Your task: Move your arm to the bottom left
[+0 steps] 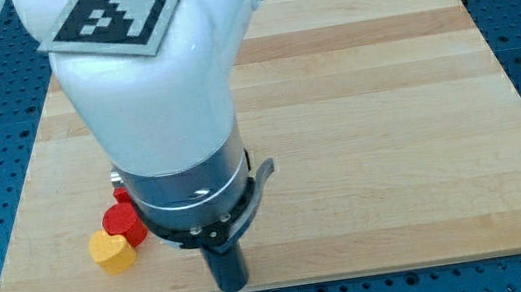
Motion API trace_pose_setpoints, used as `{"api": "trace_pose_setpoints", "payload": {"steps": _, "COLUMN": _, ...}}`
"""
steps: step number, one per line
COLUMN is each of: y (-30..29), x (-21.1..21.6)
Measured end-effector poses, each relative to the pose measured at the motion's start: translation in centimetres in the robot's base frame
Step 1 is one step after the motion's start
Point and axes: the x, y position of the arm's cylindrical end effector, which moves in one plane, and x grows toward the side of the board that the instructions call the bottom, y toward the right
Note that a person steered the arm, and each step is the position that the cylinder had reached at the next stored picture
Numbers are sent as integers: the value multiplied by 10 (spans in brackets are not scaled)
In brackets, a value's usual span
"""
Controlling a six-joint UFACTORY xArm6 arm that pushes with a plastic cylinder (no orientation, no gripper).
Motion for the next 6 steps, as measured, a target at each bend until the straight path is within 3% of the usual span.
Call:
{"api": "trace_pose_setpoints", "payload": {"steps": 4, "y": -76, "x": -1}}
{"api": "trace_pose_setpoints", "payload": {"steps": 6, "y": -148, "x": -5}}
